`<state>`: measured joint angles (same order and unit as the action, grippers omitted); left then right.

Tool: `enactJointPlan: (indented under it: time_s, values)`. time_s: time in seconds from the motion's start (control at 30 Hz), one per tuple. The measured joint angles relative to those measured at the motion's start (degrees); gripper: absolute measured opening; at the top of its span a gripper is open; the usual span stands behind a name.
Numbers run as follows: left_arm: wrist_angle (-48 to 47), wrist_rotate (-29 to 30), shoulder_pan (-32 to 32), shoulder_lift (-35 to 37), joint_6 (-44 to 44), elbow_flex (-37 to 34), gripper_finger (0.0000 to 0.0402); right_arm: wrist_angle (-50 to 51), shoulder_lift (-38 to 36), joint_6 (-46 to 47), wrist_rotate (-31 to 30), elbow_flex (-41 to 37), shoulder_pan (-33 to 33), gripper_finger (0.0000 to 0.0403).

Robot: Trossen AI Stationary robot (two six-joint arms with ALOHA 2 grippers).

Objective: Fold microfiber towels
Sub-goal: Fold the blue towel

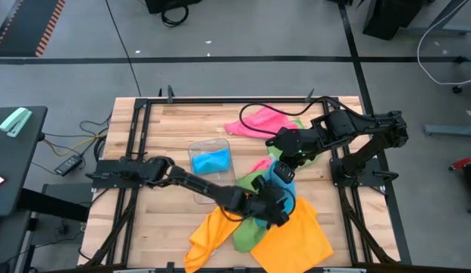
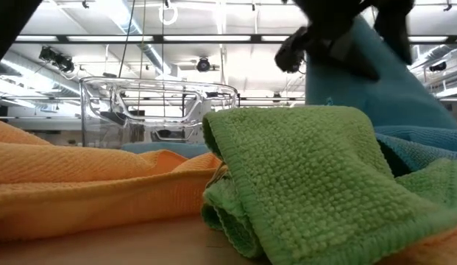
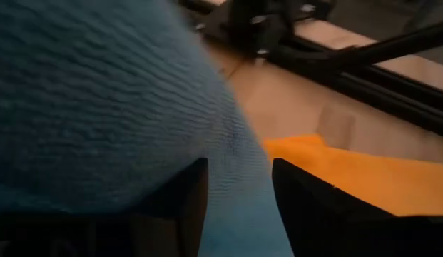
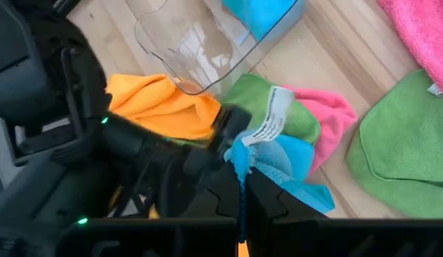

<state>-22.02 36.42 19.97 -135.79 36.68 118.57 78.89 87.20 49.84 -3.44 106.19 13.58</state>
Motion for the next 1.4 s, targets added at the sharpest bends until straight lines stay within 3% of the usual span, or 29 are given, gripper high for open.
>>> enactJointPlan:
  time_s: [0.17,0.4,0.53,0.73,0.83,1.03,1.17,1.4]
  values:
    - [-5.4,5.7,0.2,0.1,3.6,0.0,0.0164,0.1,0.0,0.0,0.0,0.0,0.0,0.0006]
    - [-14.4,8.3,3.8,0.5,9.7,2.7,0.0142,0.3,0.0,-0.6,-1.1,0.0,0.0,0.0006]
    - [-24.8,12.4,5.7,0.5,11.4,4.7,0.0131,0.3,0.0,-0.8,-1.0,0.0,0.0,0.0006]
    - [-39.1,13.2,5.3,0.6,21.4,5.2,0.0132,0.2,0.0,-0.8,-1.0,0.0,0.0,0.0006]
    - [-37.2,10.8,4.8,0.6,23.6,5.2,0.0133,0.2,0.0,-0.8,-1.0,0.0,0.0,0.0006]
    - [-28.2,10.5,5.8,0.3,14.1,5.3,0.0124,0.2,0.0,-0.7,-1.0,0.0,0.0,0.0006]
    - [-29.4,10.3,5.7,0.2,18.4,5.3,0.0157,0.2,0.0,-0.7,-1.0,0.0,0.1,0.0006]
    - [-28.8,8.4,5.7,0.0,19.2,5.0,0.0272,0.0,0.0,-0.8,-1.0,0.0,0.1,0.0006]
